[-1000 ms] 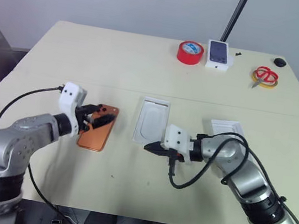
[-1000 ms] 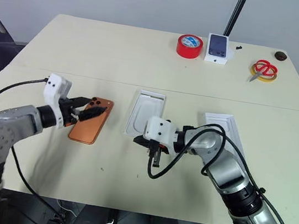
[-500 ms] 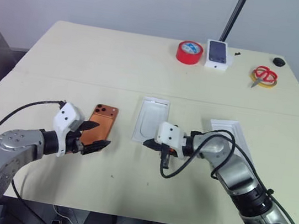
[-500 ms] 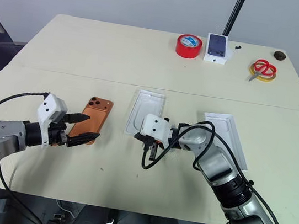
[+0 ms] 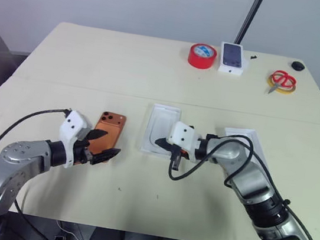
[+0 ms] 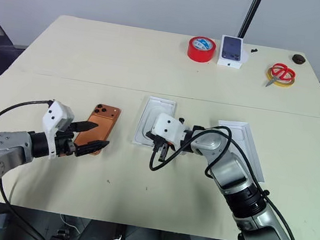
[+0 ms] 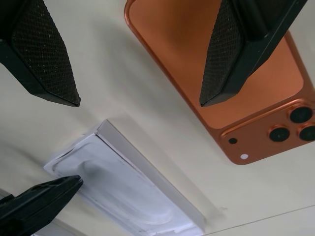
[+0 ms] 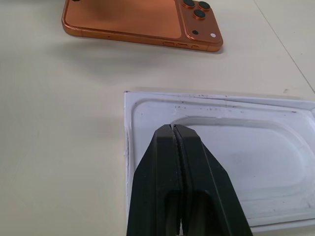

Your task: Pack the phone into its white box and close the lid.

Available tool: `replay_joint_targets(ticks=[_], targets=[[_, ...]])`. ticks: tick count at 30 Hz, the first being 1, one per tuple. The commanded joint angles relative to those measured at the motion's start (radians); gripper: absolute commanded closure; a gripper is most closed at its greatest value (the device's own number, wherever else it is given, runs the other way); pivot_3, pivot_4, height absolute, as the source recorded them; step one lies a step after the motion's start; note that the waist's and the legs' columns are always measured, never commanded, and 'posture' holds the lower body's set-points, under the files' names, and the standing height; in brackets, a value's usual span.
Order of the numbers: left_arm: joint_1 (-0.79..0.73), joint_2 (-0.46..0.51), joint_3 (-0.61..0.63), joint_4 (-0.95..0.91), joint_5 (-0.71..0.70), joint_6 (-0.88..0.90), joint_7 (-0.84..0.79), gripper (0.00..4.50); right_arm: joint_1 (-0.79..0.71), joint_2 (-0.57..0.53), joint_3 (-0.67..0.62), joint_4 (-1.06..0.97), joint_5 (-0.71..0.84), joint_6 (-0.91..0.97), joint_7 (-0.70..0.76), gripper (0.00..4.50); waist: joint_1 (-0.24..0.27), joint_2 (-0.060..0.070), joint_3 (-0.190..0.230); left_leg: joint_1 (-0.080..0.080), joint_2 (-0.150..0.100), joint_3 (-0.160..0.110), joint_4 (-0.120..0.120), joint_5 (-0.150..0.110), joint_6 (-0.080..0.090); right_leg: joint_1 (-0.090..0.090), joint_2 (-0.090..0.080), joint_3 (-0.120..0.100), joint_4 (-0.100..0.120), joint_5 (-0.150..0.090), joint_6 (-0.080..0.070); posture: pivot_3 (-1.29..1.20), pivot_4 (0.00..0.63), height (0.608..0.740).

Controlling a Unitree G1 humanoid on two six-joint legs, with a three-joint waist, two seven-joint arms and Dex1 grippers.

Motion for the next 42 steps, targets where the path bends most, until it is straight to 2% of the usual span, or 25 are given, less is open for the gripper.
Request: replay_joint_targets(ticks=[1,10,19,23,24,25,30,34,42], targets=[[0.002,0.001,0.036,-0.014,-0.014,-0.015,0.005,0.43,-0.045,0.039,-0.008,0.074,-0.064,0.003,-0.082,4.44,-0.002,0.000,0.000,0.000,0.000,0.000,0.000,0.000,0.000,0.000,0.000,0.000,0.000,0.000,0.000,0.00,0.150,0.732],[0.021,-0.002,0.046,-0.032,-0.024,-0.008,0.017,0.43,-0.150,0.191,0.001,0.344,-0.205,-0.027,-0.299,4.44,-0.003,0.000,0.000,0.000,0.000,0.000,0.000,0.000,0.000,-0.001,0.000,0.000,0.001,0.000,0.000,0.00,0.150,0.732],[0.042,-0.011,0.046,-0.058,-0.037,0.002,0.035,0.43,-0.234,0.262,0.010,0.510,-0.312,-0.087,-0.421,4.44,-0.005,0.000,0.000,0.000,0.000,0.001,0.000,0.000,0.000,-0.001,-0.001,0.001,0.001,0.000,0.000,0.00,0.150,0.732],[0.041,-0.018,0.073,-0.051,-0.060,0.028,0.069,0.43,-0.225,0.262,-0.003,0.473,-0.305,-0.109,-0.398,4.44,-0.005,0.000,0.000,0.000,0.000,0.001,0.000,0.000,0.000,-0.002,-0.001,0.001,0.001,0.000,0.000,0.00,0.150,0.732],[0.031,-0.027,0.102,-0.036,-0.086,0.058,0.094,0.43,-0.218,0.253,-0.008,0.443,-0.294,-0.120,-0.379,4.44,-0.005,0.000,0.000,0.000,0.000,0.000,0.000,0.000,0.000,-0.002,-0.001,0.001,0.002,0.000,0.000,0.00,0.150,0.732],[0.015,-0.038,0.135,-0.015,-0.110,0.090,0.127,0.21,-0.210,0.245,-0.016,0.408,-0.278,-0.123,-0.355,4.48,-0.005,0.000,0.000,0.000,0.000,0.001,0.000,0.000,0.000,-0.002,-0.001,0.001,0.002,0.000,0.000,0.00,0.150,0.732],[-0.079,-0.068,0.280,0.081,-0.199,0.253,0.291,0.21,-0.167,0.247,-0.041,0.205,-0.149,-0.044,-0.199,4.48,-0.006,0.000,0.000,-0.001,0.001,0.000,0.000,0.000,0.000,-0.003,0.000,0.000,0.003,0.000,0.000,0.00,0.150,0.732],[-0.140,-0.063,0.302,0.146,-0.221,0.378,0.371,0.21,-0.159,0.274,0.009,0.122,-0.126,0.019,-0.143,4.48,-0.006,0.000,0.000,0.000,0.001,0.000,0.000,0.000,0.000,-0.003,0.000,0.000,0.004,0.000,0.000,0.00,0.150,0.732],[-0.254,-0.074,0.276,0.217,-0.273,0.611,0.422,0.21,-0.231,0.315,0.186,0.218,-0.222,0.077,-0.098,4.48,-0.005,0.000,0.000,0.000,0.000,0.000,0.000,0.000,0.000,-0.003,-0.001,0.000,0.005,0.000,0.000,0.00,0.150,0.732]])
